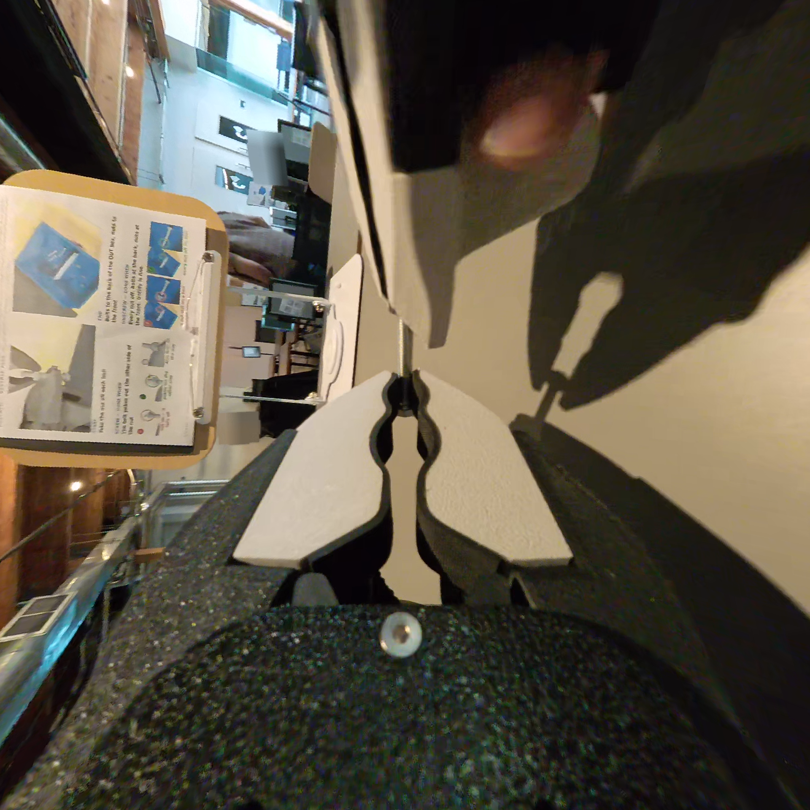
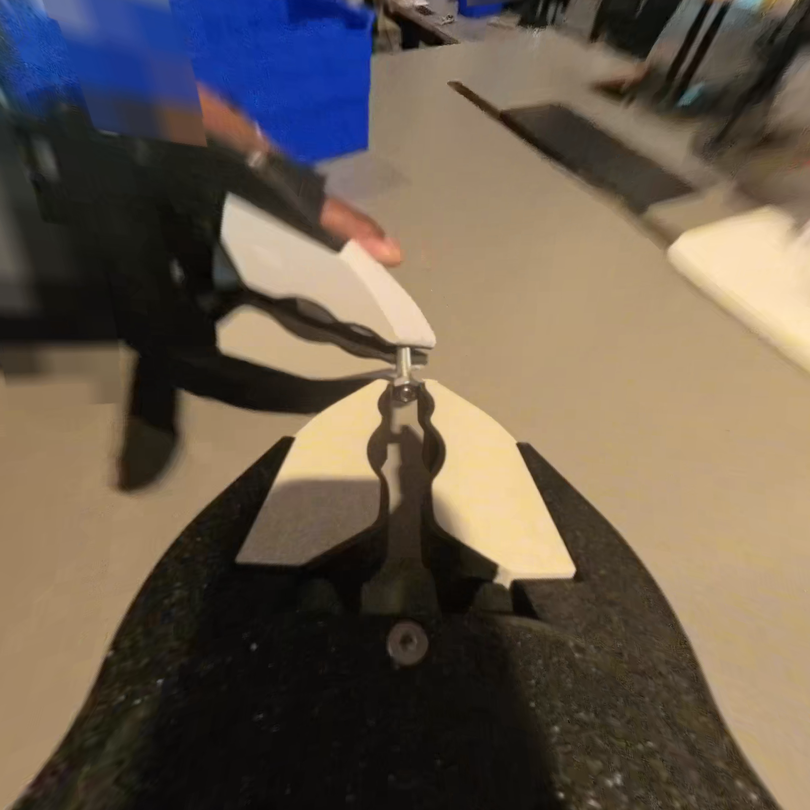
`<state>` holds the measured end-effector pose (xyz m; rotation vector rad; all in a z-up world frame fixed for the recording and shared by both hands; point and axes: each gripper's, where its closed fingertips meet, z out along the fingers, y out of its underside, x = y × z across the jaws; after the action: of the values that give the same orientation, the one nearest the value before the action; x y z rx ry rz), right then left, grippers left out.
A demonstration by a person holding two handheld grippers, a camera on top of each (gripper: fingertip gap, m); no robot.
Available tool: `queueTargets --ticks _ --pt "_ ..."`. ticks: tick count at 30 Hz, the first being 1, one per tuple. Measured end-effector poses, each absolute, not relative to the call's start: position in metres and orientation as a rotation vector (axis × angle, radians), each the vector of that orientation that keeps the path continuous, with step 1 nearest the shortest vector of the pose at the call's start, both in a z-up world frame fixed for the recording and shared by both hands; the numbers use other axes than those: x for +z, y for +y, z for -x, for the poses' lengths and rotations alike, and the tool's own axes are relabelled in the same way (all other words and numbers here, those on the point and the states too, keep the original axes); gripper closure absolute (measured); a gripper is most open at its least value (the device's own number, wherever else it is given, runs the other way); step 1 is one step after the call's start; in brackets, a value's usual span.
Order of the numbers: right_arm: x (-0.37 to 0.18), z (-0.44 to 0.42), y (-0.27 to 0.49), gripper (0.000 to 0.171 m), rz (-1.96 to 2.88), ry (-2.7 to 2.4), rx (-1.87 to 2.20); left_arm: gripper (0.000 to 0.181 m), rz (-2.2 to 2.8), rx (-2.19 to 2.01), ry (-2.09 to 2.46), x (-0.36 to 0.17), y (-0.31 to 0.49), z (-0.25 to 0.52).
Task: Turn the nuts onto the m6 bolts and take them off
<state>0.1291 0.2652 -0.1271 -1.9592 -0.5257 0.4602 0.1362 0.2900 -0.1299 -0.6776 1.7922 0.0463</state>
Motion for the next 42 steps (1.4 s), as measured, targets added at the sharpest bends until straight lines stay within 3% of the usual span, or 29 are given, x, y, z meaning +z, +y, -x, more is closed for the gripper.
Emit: queueTargets --ticks 3,5,7,10,12,16,22,29,32,34,36,42 --pt "-0.119 -0.126 0.262 0.161 1.949 -0.205 0.94 0.176 0.662 0.055 1.776 -0.125 0.288 -0.137" --pt "-0.121 -0.126 0.259 0.161 1.932 -0.218 0.971 0.176 0.666 0.053 1.779 -0.127 0.286 -0.138" --pt "-0.121 -0.126 0.258 0.154 1.917 -0.341 0.852 0.176 0.686 0.027 1.778 -0.128 0.285 -0.139" --pt "-0.12 -0.132 0.261 0.123 1.88 -0.558 0.516 0.176 0.723 -0.012 1.781 -0.128 0.285 -0.139" --pt "-0.12 -0.137 0.26 0.121 1.819 -0.72 0.248 0.176 0.739 -0.028 1.792 -0.13 0.285 -0.138" --pt "-0.119 -0.137 0.256 0.13 1.684 -0.959 -0.126 0.176 0.747 -0.066 1.813 -0.133 0.282 -0.138" --pt "-0.123 -0.136 0.256 0.16 1.706 -0.957 -0.128 0.176 0.727 -0.077 1.832 -0.136 0.278 -0.138" --pt "-0.121 -0.13 0.257 0.161 1.97 -0.261 0.796 0.176 0.66 0.052 1.802 -0.131 0.284 -0.138" --pt "-0.118 -0.13 0.256 0.16 1.901 -0.26 0.913 0.176 0.671 0.037 1.794 -0.13 0.283 -0.139" --pt "-0.118 -0.13 0.257 0.133 1.882 -0.388 0.782 0.176 0.7 0.006 1.797 -0.132 0.283 -0.138" --pt "-0.121 -0.136 0.259 0.119 1.855 -0.553 0.519 0.176 0.727 -0.028 1.802 -0.133 0.285 -0.138" --pt "-0.121 -0.142 0.255 0.129 1.66 -0.939 -0.104 0.175 0.777 -0.131 1.83 -0.137 0.281 -0.137"
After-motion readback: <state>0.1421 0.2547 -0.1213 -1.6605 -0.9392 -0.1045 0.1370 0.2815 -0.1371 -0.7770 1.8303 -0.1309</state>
